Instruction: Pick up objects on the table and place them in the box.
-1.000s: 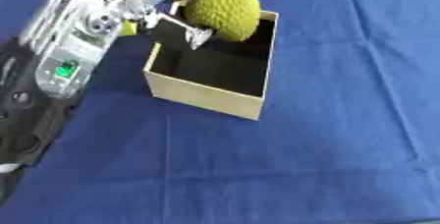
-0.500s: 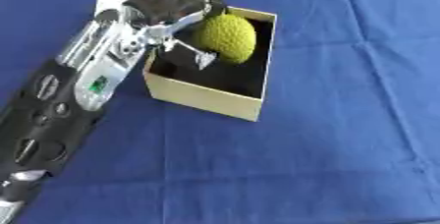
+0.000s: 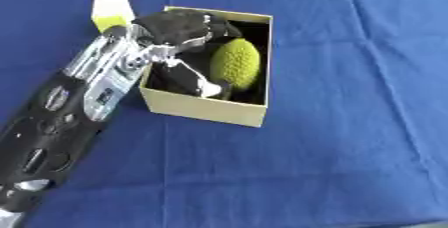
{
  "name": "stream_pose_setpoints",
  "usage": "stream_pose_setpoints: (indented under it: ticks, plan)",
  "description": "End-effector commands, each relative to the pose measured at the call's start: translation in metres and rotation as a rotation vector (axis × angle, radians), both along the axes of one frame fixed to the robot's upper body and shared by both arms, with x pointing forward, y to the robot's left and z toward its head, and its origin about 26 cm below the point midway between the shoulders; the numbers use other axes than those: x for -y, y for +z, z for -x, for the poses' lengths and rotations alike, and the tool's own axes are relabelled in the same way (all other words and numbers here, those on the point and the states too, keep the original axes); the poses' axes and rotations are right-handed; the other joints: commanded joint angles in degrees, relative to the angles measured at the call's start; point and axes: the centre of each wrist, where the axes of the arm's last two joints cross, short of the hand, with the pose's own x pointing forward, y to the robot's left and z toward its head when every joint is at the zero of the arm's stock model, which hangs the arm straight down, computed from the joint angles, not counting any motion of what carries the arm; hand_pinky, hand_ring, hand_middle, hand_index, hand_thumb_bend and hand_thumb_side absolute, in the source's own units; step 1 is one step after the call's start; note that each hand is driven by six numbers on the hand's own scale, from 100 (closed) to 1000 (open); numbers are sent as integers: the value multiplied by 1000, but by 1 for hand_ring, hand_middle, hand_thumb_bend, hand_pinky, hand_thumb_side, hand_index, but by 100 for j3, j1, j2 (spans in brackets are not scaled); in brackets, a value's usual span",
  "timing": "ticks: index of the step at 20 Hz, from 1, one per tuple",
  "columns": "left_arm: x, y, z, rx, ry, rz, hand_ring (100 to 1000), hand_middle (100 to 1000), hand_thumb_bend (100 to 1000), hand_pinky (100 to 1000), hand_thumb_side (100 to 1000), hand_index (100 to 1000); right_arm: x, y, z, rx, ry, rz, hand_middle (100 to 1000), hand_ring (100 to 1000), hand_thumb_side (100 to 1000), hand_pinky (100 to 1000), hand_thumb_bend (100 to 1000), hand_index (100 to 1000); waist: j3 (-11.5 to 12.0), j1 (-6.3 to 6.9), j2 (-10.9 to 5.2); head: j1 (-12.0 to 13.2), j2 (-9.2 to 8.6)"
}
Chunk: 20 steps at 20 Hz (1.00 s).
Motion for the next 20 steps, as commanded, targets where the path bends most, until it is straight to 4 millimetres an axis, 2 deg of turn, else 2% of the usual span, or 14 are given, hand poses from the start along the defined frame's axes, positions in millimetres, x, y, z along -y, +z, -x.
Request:
stream_pose_setpoints:
  ticks: [1,9,14,17,20]
  plan:
    - [-12,22,1,61,8,51,859,834,557,858,589,957,1,8,5,28,-2,7,758,772,624,839,171,799,6,-25,-115,-29,2]
    - [-52,81,11,175,30,250,816,789,479,814,581,911,4,8,6,33,-13,5,759,772,622,839,171,800,39,-4,-124,-133,55]
    - [-94,119,19,252,137,275,835,809,464,837,570,926,6,8,6,33,-26,10,759,773,622,838,171,800,87,16,-122,-196,60]
    - [-120,130,12,250,247,260,843,817,476,845,572,930,7,8,7,34,-33,13,759,773,623,838,171,800,114,33,-116,-224,52]
    - [-140,131,-2,202,336,224,869,837,497,875,537,939,8,7,7,35,-38,14,759,773,623,838,170,800,127,38,-103,-244,34]
